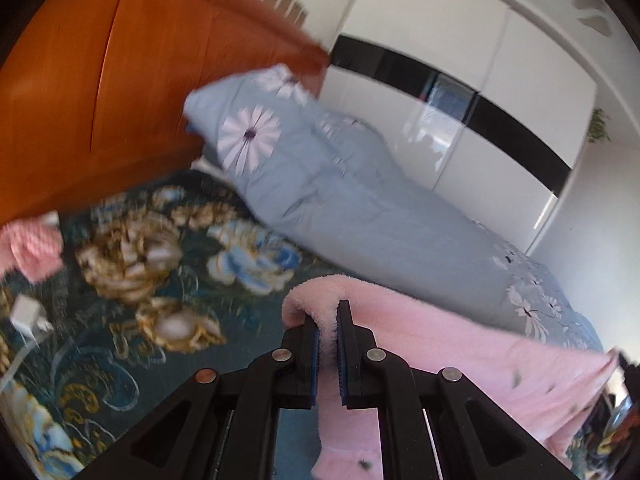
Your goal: Fold clothes
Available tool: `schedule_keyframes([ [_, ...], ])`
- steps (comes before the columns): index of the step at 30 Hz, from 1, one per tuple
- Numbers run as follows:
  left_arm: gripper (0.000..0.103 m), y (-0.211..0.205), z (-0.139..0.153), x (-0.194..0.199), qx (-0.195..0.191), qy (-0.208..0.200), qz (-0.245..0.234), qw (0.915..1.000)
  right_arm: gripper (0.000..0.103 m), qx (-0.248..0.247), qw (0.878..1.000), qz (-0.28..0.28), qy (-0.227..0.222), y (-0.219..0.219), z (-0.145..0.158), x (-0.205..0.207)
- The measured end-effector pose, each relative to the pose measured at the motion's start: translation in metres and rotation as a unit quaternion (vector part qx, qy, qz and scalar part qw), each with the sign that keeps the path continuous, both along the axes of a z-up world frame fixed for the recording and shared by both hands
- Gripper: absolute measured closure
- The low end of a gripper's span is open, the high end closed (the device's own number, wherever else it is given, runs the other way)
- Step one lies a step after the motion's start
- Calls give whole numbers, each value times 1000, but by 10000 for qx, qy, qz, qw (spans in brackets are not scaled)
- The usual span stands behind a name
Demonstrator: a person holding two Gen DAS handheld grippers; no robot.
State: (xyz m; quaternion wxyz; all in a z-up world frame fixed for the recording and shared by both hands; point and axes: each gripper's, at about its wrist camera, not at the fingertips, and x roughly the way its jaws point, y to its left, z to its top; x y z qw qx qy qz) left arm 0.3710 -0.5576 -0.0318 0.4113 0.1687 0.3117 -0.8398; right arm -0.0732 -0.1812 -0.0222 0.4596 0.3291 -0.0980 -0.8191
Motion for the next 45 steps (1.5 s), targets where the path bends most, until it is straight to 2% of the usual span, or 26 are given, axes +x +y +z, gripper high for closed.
schedule_keyframes([
  [4,94,-21,-43,-8,429,-53,109,9990,97,486,9985,-150,-196,-15,-44,-14],
  [7,92,-32,-67,-17,638,-139,144,9978,96,793,9960,-294,-285,-19,-60,-25],
  [9,91,-36,-74,-22,796,-186,151,9965,92,1002,9940,-366,-248,-23,-63,-27],
  [10,89,-38,-77,-24,885,-215,162,9957,86,1081,9932,-395,-188,-24,-62,-26],
  [11,81,-37,-79,-24,963,-271,198,9948,66,1127,9927,-419,-99,-24,-60,-24],
  [12,69,-37,-79,-22,1006,-295,183,9943,53,1122,9929,-404,-26,-22,-58,-21],
  [13,63,-35,-79,-20,1032,-320,153,9940,38,1037,9941,-325,22,-16,-54,-15],
  [14,54,-30,-78,-17,1008,-347,86,9943,38,964,9950,-251,70,-10,-50,-8],
  [18,41,-7,-77,3,960,-422,-242,9942,38,863,9958,57,283,26,-39,31],
  [21,40,13,-90,13,1210,-405,-618,9899,38,845,9959,255,184,60,-47,61],
  [25,40,39,-118,7,1506,-448,-1167,9807,38,701,9956,408,-461,108,-76,90],
  [28,40,55,-141,-11,1702,-575,-1340,9746,38,577,9913,596,-1027,130,-98,104],
  [30,40,62,-157,-23,1937,-528,-1355,9702,38,598,9871,745,-1285,134,-112,113],
  [32,40,64,-163,-29,2025,-430,-1171,9713,38,785,9840,849,-1358,132,-125,121],
  [35,41,64,-162,-30,2064,-105,-925,9740,38,1065,9812,1005,-1256,122,-140,136],
  [37,45,64,-162,-27,2182,153,-755,9729,38,1242,9827,856,-1077,116,-145,141],
  [38,60,63,-161,-25,2218,247,-662,9725,44,1289,9834,762,-1023,114,-145,141],
  [39,63,63,-160,-22,2235,322,-576,9725,55,1262,9840,689,-1048,115,-144,139],
  [40,66,63,-158,-19,2252,397,-490,9723,85,1234,9846,615,-1073,117,-142,138],
  [41,68,63,-156,-16,2269,472,-404,9719,91,1207,9851,541,-1097,118,-141,136],
  [43,69,63,-146,-8,2215,637,-254,9727,92,1151,9859,394,-1146,120,-138,134],
  [45,69,62,-131,1,2111,812,-116,9740,93,1040,9896,327,-943,128,-122,134],
])
